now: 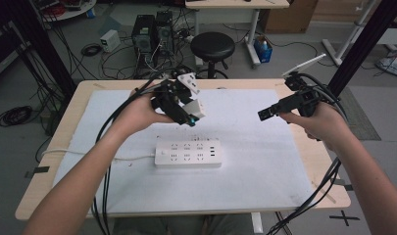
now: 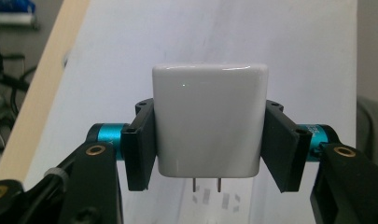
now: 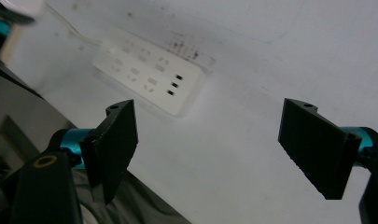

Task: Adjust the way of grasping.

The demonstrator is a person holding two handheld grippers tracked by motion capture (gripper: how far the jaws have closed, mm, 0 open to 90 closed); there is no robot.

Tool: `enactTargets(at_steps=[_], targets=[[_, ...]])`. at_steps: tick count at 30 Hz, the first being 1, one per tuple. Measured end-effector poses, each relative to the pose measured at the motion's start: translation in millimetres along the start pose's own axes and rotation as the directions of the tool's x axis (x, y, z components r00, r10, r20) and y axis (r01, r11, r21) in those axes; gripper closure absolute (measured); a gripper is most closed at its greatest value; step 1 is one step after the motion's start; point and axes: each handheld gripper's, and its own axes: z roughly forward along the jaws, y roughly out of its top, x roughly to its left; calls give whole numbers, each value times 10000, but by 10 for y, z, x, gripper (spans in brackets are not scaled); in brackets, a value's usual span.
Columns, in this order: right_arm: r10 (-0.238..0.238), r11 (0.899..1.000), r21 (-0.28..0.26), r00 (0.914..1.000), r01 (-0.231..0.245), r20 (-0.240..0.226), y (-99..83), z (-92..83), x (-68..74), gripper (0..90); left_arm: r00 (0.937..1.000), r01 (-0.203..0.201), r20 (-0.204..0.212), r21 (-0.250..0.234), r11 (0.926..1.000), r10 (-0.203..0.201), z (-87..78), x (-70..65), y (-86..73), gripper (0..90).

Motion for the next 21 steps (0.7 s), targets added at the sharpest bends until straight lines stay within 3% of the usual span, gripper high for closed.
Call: enactTargets(at_steps=[1,2,3,4,5,6,8,9,10,11,18,21], targets=[[185,9998,-65,9994,-187,-289,-1,7,8,195,9994,-352,-28,-335,9988,352,61,-69,102,425],[421,9990,-116,9972,-429,-611,-5,16,12,199,9994,-352,-28,-335,9988,352,61,-69,102,425],[627,9978,-159,9931,-645,-987,-11,30,8,233,9972,-743,65,-604,9954,748,126,-135,197,425],[627,9978,-159,9931,-645,-987,-11,30,8,233,9972,-743,65,-604,9954,748,126,-135,197,425],[1000,9943,-207,9825,-1045,-1572,-26,56,10,242,9961,-880,50,-734,9934,886,161,-176,240,425],[1116,9929,-196,9775,-1169,-1791,-32,73,12,246,9942,-1055,115,-896,9904,1070,218,-227,310,425],[1239,9916,-112,9726,-1286,-1969,-37,90,16,246,9942,-1055,115,-896,9904,1070,218,-227,310,425],[1345,9903,2,9591,-1388,-2491,-46,153,58,262,9902,-1358,200,-1032,9853,1385,329,-323,426,426],[1345,9903,2,9591,-1388,-2491,-46,153,58,262,9902,-1358,200,-1032,9853,1385,329,-323,426,425],[1360,9897,-44,9481,-1433,-2875,-44,194,96,280,9882,-1496,147,-1161,9819,1523,379,-375,474,425],[1620,9854,75,9242,-1700,-3459,5,350,162,406,9830,-1823,-37,-1388,9734,1836,443,-481,579,425],[1600,9857,97,9180,-1680,-3627,23,427,188,551,9787,-2054,-318,-1223,9710,2030,461,-525,594,425]])
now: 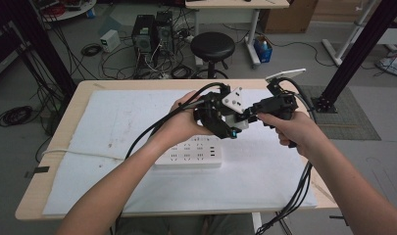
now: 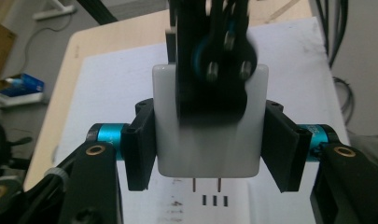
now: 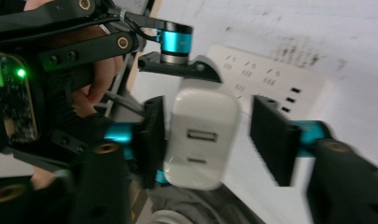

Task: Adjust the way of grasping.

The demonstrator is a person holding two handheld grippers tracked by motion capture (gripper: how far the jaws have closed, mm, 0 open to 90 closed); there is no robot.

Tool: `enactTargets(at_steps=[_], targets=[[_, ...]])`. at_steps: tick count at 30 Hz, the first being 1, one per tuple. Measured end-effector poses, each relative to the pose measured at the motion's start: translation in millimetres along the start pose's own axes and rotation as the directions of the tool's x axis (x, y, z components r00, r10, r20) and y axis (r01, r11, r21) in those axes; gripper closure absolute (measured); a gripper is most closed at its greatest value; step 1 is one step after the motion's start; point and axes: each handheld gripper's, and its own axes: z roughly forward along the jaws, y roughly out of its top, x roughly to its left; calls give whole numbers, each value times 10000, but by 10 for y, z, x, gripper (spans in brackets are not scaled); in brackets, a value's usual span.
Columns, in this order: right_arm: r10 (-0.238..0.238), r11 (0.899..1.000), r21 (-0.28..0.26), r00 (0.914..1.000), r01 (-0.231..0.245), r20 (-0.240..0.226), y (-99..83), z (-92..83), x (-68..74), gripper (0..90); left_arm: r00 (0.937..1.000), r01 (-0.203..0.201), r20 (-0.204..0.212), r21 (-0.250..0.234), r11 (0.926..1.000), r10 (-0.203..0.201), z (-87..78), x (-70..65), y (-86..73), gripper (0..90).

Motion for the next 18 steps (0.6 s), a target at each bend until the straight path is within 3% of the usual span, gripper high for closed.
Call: enactTargets(at_steps=[3,6,9,11,13,16,17,18], targets=[[-48,10000,-54,9999,47,-108,-1,31,-7,598,9992,-302,-276,150,9994,306,5,-26,-3,425],[-153,9997,-169,9998,151,-153,-5,34,-19,618,9927,-857,-815,402,9955,887,19,-71,8,423],[-440,9984,-363,9990,439,-26,-5,18,-2,621,9894,-960,-1056,419,9945,1000,3,-60,5,406],[-730,9969,-280,9971,736,223,-5,-10,18,621,9907,-751,-1100,429,9963,795,-28,-44,-24,343],[-1076,9938,-205,9910,1095,796,-4,-61,30,621,9911,-646,-1129,518,9966,701,-50,-33,-53,311],[-1832,9830,212,9668,1823,1784,3,-152,42,621,9939,79,-1093,1671,9859,106,-248,109,-268,296],[-2238,9746,362,9514,2212,2114,9,-180,48,621,9937,514,-1081,1982,9788,-303,-303,151,-348,296],[-2665,9638,667,9290,2581,2567,16,-204,65,621,9924,982,-953,2365,9667,-776,-355,205,-441,296]])
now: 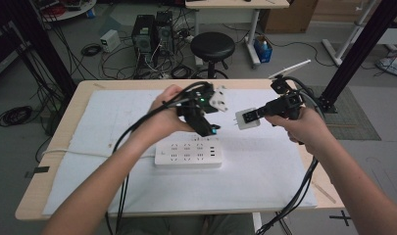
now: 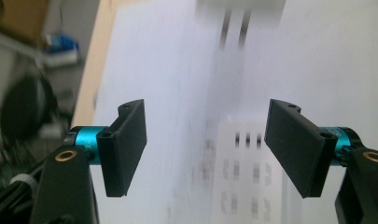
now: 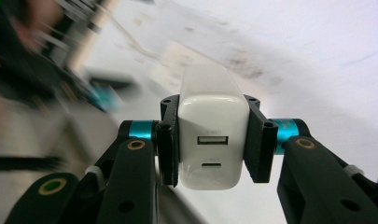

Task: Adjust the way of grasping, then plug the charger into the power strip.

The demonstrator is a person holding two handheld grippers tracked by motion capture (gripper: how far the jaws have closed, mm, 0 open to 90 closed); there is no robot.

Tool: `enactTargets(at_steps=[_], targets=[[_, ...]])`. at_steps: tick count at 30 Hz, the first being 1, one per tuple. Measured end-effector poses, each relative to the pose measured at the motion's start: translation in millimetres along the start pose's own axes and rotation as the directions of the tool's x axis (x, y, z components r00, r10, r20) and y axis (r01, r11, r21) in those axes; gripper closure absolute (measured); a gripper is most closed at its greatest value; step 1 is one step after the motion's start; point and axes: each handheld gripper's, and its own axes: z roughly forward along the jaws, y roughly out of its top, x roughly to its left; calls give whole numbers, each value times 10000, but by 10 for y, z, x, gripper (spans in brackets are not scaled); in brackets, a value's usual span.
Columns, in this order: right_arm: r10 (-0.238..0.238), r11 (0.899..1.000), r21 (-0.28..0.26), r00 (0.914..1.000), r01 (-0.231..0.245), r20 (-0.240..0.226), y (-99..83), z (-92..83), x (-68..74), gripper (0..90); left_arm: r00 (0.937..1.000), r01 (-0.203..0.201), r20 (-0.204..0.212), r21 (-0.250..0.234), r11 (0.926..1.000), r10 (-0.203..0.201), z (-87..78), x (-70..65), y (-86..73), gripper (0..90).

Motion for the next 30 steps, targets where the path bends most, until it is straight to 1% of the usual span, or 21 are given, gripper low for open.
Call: enactTargets(at_steps=[2,3,4,5,6,8,10,11,12,13,15,16,17,18,21,22,23,24,26,29,30], targets=[[-791,9956,562,9946,754,666,29,-31,4,621,9965,798,161,1094,9908,-820,-52,116,-198,270],[-1316,9890,833,9845,1223,1162,46,-42,21,621,9903,1264,365,1610,9788,-1338,-74,165,-309,267],[-1754,9797,1239,9730,1575,1498,69,-44,34,621,9829,1625,511,2109,9639,-1769,-97,210,-416,266],[-2261,9674,1583,9562,1979,1861,88,-38,53,621,9757,1951,495,2489,9487,-2136,-120,245,-522,266],[-2696,9535,1972,9374,2279,2203,108,-27,70,620,9665,2282,477,2892,9297,-2521,-145,278,-628,266],[-3405,9252,2585,9086,2779,2418,153,-1,72,620,9441,2791,645,3657,8879,-3233,-181,342,-834,241],[-3970,9005,2920,8832,3222,2497,194,29,81,619,9353,3070,386,4060,8608,-3517,-213,382,-1018,236],[-4320,8837,3101,8660,3506,2518,210,49,89,619,9236,3281,413,4287,8418,-3810,-222,416,-1110,235],[-4593,8686,3290,8512,3705,2541,225,66,97,619,9063,3588,432,4469,8195,-4204,-225,447,-1200,235],[-4789,8557,3472,8414,3837,2505,237,90,104,619,8936,3746,469,4698,7994,-4464,-225,477,-1286,235],[-4892,8469,3688,8332,3831,2579,259,131,107,619,8841,3972,194,4951,7727,-4669,-228,521,-1427,213],[-4938,8417,3805,8311,3830,2558,270,145,101,619,8767,4106,146,4982,7637,-4809,-235,545,-1486,200],[-4938,8417,3805,8311,3830,2558,270,145,101,619,8767,4106,146,4982,7637,-4809,-235,545,-1486,200],[-5025,8344,3919,8270,3875,2522,272,173,104,619,8644,4353,84,4882,7564,-5028,-264,579,-1574,200],[-5010,8322,4008,8295,3833,2469,278,191,97,619,8558,4548,28,4725,7550,-5173,-306,598,-1622,200],[-5010,8322,4008,8295,3833,2469,278,191,97,619,8558,4548,28,4725,7550,-5173,-306,598,-1622,200],[-5038,8308,4026,8267,3843,2505,278,193,99,619,8557,4605,16,4540,7628,-5175,-350,596,-1632,200],[-5180,8214,4022,8242,4045,2290,285,195,106,619,8560,4625,-1,4468,7658,-5170,-368,595,-1626,200],[-5266,8157,4057,8196,4124,2257,302,200,133,619,8585,4617,0,4354,7728,-5129,-398,589,-1603,200],[-5353,8115,4057,8133,4205,2278,350,220,171,619,8666,4469,94,4306,7841,-4990,-418,568,-1564,200],[-5493,8037,4025,8064,4383,2189,371,232,172,619,8656,4498,95,4242,7859,-5006,-421,553,-1551,200]])
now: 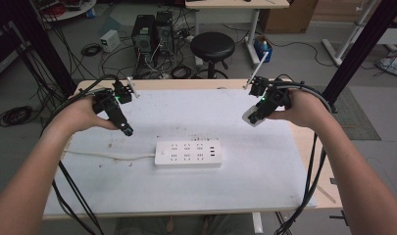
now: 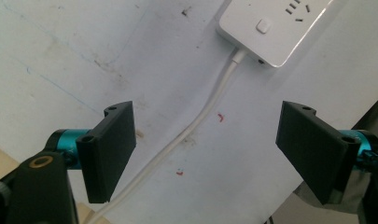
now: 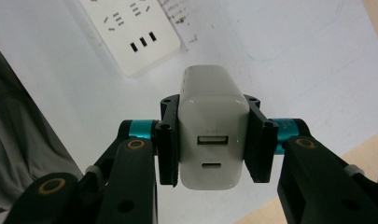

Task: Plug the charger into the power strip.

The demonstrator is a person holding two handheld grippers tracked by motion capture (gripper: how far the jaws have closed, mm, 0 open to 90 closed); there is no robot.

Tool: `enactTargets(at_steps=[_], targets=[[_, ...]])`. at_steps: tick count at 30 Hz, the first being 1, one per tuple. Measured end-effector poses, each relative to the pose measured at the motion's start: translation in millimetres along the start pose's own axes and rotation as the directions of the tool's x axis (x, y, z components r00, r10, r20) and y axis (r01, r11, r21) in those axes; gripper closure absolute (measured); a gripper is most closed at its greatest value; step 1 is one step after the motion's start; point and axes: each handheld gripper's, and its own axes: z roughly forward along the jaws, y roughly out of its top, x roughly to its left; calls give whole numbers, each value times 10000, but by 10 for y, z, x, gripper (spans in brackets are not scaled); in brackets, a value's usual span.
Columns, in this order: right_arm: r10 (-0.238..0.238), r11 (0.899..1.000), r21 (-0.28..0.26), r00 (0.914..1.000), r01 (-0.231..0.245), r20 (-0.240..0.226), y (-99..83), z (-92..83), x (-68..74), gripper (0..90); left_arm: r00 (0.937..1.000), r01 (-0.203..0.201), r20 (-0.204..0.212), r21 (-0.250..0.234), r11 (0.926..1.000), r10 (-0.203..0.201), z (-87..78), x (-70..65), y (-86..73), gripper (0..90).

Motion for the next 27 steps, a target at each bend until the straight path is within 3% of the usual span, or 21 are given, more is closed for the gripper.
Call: enactTargets(at_steps=[4,8,9,11,16,19,22,23,24,26,27], targets=[[-133,9999,-17,9999,133,32,108,58,27,618,9994,-293,-186,-115,9995,291,-16,-57,0,201],[-557,9984,-80,9984,557,32,193,146,35,618,9992,-343,-204,-296,9990,337,-19,-105,-25,201],[-1002,9950,-15,9950,1002,19,280,237,66,618,9992,-373,-129,-376,9986,369,-14,-135,-42,200],[-1200,9928,4,9928,1200,-59,340,290,92,618,9979,-615,-219,-377,9974,607,-11,-160,-62,200],[-1659,9859,152,9857,1664,-283,488,433,171,618,9978,-622,-257,-624,9961,607,-3,-170,-100,201],[-2297,9723,321,9720,2314,-501,637,610,271,618,9979,-607,-243,-679,9958,592,7,-183,-128,201],[-2522,9652,559,9657,2556,-613,719,719,339,618,9973,-703,-267,-594,9958,688,29,-189,-155,201],[-2737,9586,621,9594,2779,-685,753,778,369,618,9972,-716,-242,-557,9959,703,36,-192,-161,201],[-3145,9438,821,9464,3200,-739,823,900,433,618,9973,-697,-258,-548,9961,683,44,-197,-169,201],[-3365,9325,1101,9381,3441,-814,884,1014,506,619,9965,-793,-302,-548,9953,777,54,-205,-178,201],[-3365,9325,1101,9381,3441,-814,884,1014,506,619,9957,-867,-374,-587,9945,846,57,-210,-183,201]])
